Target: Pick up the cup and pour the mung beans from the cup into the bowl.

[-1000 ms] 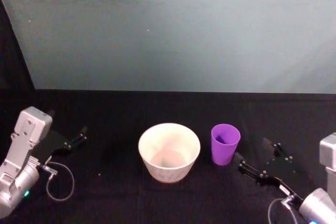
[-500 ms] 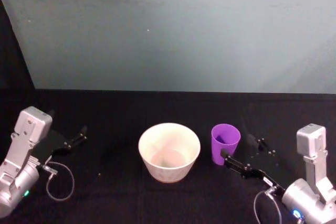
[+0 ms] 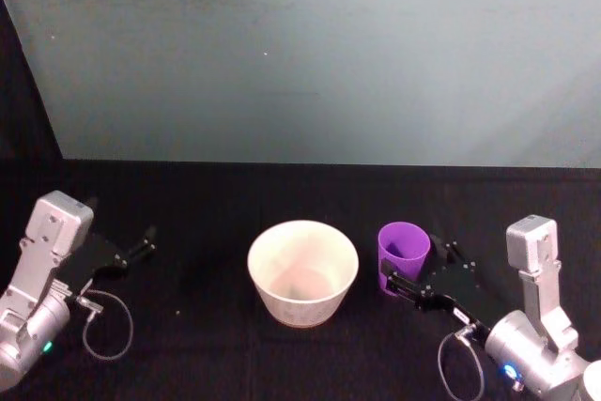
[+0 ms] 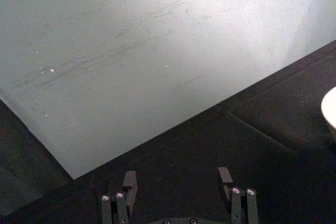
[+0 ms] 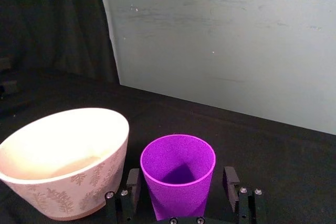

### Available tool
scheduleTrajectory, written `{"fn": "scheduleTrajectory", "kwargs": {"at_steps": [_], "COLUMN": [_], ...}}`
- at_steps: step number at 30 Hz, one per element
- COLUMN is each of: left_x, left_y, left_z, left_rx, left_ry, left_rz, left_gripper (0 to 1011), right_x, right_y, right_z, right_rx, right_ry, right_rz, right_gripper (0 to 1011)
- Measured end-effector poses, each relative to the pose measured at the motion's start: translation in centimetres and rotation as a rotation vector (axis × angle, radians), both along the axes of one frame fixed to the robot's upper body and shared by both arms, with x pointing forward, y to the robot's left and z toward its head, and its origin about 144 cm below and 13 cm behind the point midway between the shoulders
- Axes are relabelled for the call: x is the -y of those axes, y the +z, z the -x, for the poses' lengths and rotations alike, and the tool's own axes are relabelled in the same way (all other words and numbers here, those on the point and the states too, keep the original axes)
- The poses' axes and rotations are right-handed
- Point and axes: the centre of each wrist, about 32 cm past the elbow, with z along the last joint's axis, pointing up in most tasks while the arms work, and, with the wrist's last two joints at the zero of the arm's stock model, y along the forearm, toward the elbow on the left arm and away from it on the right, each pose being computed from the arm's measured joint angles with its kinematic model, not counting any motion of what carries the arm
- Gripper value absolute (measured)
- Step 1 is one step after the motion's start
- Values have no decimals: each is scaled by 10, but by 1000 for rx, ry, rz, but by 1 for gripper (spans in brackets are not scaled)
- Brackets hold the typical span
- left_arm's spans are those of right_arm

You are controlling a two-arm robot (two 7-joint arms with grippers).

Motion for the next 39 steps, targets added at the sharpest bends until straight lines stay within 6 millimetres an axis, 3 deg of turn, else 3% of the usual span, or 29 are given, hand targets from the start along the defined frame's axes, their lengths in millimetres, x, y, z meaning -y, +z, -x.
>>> {"fn": "scheduleTrajectory", "kwargs": {"at_steps": [18,34,39], "left_x": [0,0,0], "left_y": [0,0,0], "left_z": [0,0,0], "left_rx": [0,0,0], "left_ry": [0,0,0], "left_rz": [0,0,0], "left_gripper": [1000,1000,1000], "right_x": [-10,-10,-10], "right_y": [-5,-5,-4], "right_z": [-13,-12,-12], "right_rx": [12,12,12], "right_ry": [9,11,11], "right_rz": [-11,-10,-10], "right_gripper": [1003,1002,918]}}
